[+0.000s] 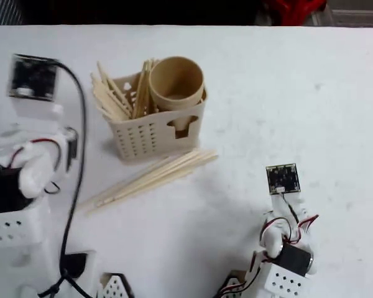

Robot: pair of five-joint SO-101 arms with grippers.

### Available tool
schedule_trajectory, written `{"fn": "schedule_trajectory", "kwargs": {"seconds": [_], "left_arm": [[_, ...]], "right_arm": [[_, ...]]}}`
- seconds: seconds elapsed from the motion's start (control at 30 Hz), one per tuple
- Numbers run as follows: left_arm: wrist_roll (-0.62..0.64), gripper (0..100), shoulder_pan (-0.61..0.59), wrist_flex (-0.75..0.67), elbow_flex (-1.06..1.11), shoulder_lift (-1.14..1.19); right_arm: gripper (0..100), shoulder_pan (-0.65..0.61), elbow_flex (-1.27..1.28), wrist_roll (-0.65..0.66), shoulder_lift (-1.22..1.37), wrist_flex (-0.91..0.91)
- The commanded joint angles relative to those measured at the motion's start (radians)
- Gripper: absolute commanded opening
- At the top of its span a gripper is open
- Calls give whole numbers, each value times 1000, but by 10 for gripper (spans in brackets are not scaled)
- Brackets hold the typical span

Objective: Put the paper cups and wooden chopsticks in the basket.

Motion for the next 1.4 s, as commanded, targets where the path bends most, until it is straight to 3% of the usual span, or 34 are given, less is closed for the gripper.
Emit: {"fn": "schedule_trajectory", "kwargs": {"seconds": [0.0, 0.1, 0.33, 0.67, 0.77, 0.97, 1.17, 1.37], "left_arm": [[-64, 116, 203, 169, -14, -15], [-71, 116, 248, 152, 69, -77], [-152, 119, 113, 46, 219, -306], [-144, 117, 97, -479, 884, -591], [-127, 117, 97, -569, 1030, -673], [35, 119, 84, -597, 1221, -855], [37, 119, 33, -606, 1425, -1069], [37, 117, 33, -572, 1427, -1041]], "right_arm": [[18, -7, 6, -11, -8, -15], [18, -7, 6, -11, -8, -15], [18, -7, 6, -11, -8, -15], [18, -7, 6, -11, -8, -15], [18, -7, 6, -11, -8, -15], [18, -8, 6, -11, -8, -15], [18, -7, 6, -11, -8, -15], [18, -7, 6, -11, -8, -15]]}}
